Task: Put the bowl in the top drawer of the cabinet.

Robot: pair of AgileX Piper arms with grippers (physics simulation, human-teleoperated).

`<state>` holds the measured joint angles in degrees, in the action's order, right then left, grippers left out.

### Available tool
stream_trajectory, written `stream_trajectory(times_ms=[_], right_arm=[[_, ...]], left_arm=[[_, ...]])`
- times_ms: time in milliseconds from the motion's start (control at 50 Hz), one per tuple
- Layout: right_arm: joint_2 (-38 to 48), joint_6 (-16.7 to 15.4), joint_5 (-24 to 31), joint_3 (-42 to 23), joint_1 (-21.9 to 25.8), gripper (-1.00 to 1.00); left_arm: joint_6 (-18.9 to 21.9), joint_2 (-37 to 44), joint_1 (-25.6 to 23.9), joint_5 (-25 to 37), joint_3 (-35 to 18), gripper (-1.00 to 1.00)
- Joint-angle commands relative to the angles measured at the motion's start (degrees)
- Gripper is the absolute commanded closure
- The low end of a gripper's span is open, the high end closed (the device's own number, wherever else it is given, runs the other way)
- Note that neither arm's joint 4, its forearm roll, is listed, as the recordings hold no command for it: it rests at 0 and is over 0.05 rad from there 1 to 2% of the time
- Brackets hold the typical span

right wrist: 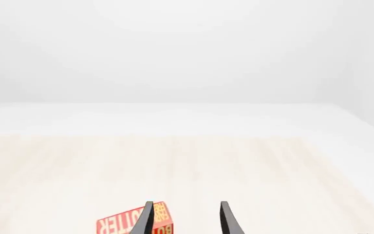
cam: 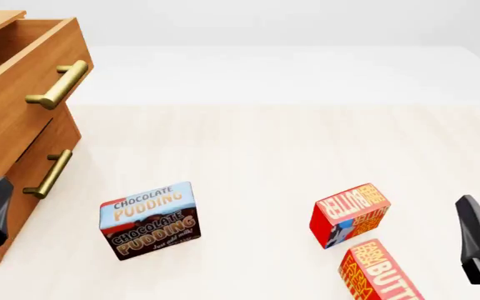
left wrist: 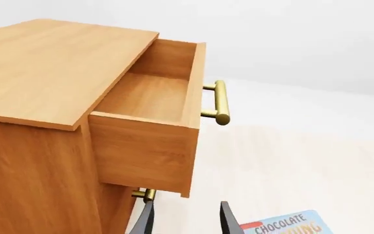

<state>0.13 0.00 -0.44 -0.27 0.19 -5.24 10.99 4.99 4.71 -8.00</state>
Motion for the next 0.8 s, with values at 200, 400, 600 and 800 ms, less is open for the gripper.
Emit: stream_trajectory(times_ms=[200, 400, 600, 800], right_arm=[[-0.05, 0.5, -0.16, 0.0, -0.7, -1.0], [-0.06, 0.73, -0.26, 0.01, -0.32, -1.0], [-0.07, 1.02, -0.45, 0.02, -0.1, -1.0], [-0.07, 1.3, -0.39, 0.03, -0.59, -1.0]], left_arm=[[7.25, 1.84, -9.8, 15.74, -11.39, -1.0], [10.64, 2.26, -16.91, 23.85, -16.06, -1.0], [13.48, 4.8, -22.63, 26.46, -17.36, -1.0], [12.99, 9.77, -29.0, 26.9, -17.29, -1.0]])
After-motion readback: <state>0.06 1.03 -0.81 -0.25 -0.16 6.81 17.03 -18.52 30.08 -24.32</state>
